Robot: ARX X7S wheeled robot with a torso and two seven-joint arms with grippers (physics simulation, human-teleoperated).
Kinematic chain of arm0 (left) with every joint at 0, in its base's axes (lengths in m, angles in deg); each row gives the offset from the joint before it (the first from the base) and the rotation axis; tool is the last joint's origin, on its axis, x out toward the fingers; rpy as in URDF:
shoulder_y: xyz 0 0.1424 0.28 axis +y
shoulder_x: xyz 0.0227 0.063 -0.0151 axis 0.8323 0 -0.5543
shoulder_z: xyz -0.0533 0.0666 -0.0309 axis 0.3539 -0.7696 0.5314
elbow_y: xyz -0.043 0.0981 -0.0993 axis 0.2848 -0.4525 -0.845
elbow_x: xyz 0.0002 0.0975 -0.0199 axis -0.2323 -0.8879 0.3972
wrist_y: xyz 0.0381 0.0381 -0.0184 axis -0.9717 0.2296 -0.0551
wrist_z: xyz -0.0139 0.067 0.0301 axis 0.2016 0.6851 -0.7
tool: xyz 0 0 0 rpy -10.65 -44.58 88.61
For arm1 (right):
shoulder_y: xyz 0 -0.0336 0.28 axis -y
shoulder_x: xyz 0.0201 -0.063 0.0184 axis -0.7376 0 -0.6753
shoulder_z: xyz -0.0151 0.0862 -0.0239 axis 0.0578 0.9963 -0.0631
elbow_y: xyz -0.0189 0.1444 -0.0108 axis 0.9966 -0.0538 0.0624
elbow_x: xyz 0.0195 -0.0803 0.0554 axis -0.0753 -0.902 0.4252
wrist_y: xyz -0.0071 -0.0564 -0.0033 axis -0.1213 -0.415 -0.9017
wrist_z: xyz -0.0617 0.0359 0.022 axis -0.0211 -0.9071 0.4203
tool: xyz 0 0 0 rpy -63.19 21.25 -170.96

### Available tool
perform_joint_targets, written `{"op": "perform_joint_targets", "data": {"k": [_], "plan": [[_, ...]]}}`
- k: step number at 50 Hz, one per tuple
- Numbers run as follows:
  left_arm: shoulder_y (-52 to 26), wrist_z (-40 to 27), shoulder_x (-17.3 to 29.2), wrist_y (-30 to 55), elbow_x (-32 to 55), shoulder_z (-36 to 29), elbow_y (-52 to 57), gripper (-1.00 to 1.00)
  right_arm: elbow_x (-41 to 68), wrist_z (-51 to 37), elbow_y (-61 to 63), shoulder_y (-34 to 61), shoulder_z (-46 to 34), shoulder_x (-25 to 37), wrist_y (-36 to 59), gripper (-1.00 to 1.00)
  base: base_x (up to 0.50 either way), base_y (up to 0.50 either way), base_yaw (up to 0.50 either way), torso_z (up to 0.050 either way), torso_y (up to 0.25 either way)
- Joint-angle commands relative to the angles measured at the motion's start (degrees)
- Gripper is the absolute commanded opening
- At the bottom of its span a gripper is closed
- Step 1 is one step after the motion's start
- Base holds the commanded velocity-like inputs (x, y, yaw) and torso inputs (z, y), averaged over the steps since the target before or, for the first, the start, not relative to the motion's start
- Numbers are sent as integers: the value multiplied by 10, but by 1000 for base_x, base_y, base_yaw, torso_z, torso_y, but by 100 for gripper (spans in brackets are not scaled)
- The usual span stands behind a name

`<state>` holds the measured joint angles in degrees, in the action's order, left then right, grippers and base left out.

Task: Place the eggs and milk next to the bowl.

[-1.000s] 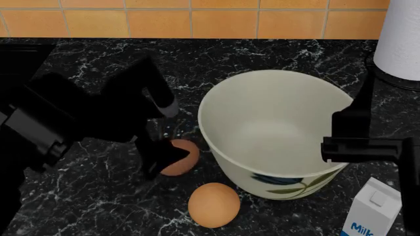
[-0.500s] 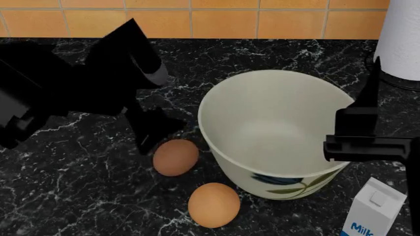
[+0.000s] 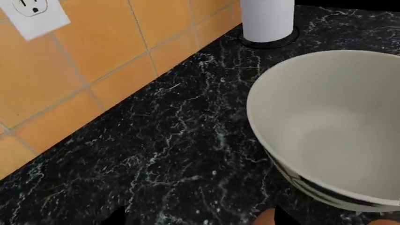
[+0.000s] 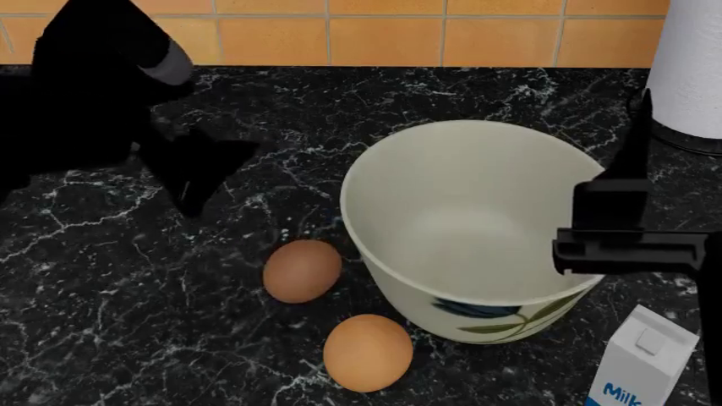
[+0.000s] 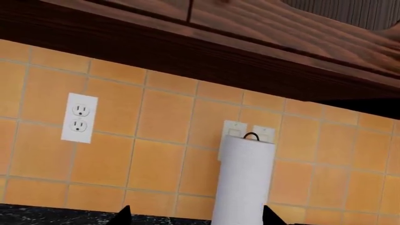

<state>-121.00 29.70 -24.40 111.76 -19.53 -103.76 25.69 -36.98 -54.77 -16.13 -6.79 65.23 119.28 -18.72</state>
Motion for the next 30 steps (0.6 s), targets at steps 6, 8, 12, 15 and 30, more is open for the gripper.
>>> {"op": "perform_joint_targets", "data": {"k": [6,8,12,15,30], "plan": [[67,-203,87,24,98,118,145,100,29,-10,1,27,3,10,32,100,0,0,0,0,0],[77,-224,90,16,107,132,149,100,36,-10,2,28,5,13,39,100,0,0,0,0,0],[94,-257,98,3,110,146,168,100,56,-14,7,33,21,16,57,100,0,0,0,0,0],[107,-284,105,-3,120,161,183,100,79,-18,10,35,36,17,79,100,0,0,0,0,0],[186,-413,143,-36,174,229,267,100,142,-47,24,35,73,21,116,100,0,0,0,0,0]]}}
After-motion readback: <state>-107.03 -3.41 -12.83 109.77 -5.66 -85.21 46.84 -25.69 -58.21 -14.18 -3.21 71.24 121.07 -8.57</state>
